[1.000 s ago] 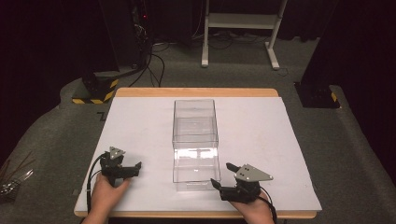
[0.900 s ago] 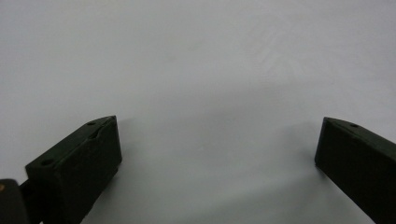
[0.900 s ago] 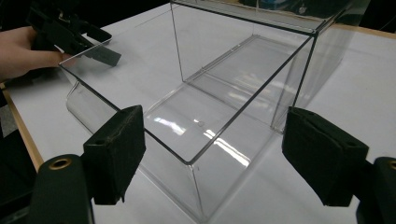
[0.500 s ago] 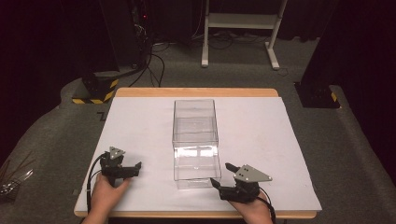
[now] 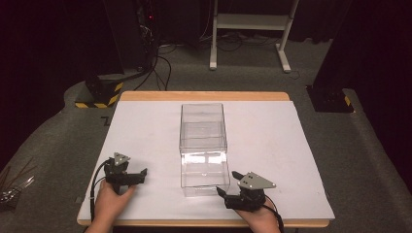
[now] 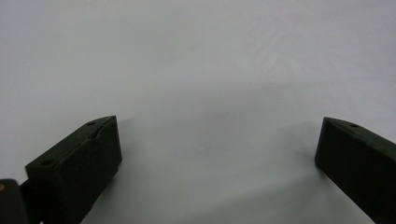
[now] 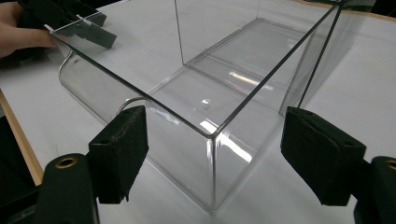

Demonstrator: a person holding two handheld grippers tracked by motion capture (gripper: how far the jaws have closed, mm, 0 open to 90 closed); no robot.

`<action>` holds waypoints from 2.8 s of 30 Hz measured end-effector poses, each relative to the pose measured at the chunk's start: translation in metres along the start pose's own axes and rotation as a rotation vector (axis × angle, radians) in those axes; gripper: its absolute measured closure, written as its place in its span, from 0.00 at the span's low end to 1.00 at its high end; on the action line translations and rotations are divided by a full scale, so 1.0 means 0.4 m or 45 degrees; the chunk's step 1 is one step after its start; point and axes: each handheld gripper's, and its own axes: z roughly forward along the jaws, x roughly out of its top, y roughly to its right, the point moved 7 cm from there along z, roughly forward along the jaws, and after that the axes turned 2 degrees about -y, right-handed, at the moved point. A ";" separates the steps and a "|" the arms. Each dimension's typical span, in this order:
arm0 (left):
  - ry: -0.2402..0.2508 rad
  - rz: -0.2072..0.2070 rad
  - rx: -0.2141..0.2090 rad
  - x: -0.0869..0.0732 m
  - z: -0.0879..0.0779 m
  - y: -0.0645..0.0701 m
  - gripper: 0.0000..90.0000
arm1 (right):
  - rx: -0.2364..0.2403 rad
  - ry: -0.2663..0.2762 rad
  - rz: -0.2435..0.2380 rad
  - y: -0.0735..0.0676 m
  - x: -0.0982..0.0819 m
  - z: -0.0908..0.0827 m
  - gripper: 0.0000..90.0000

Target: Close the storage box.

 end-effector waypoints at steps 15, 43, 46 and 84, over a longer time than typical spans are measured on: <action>0.000 -0.001 -0.001 0.000 0.000 0.000 0.01 | -0.042 0.006 0.026 0.015 0.005 0.014 0.26; -0.001 -0.002 -0.003 0.000 0.000 0.000 0.01 | -0.067 -0.008 0.005 0.041 0.040 0.037 0.21; -0.001 -0.002 -0.003 0.000 0.000 0.000 0.01 | -0.067 -0.013 0.008 0.045 0.044 0.041 0.21; -0.001 -0.003 -0.003 0.000 0.000 0.000 0.01 | -0.123 -0.018 0.055 0.124 0.080 0.109 0.22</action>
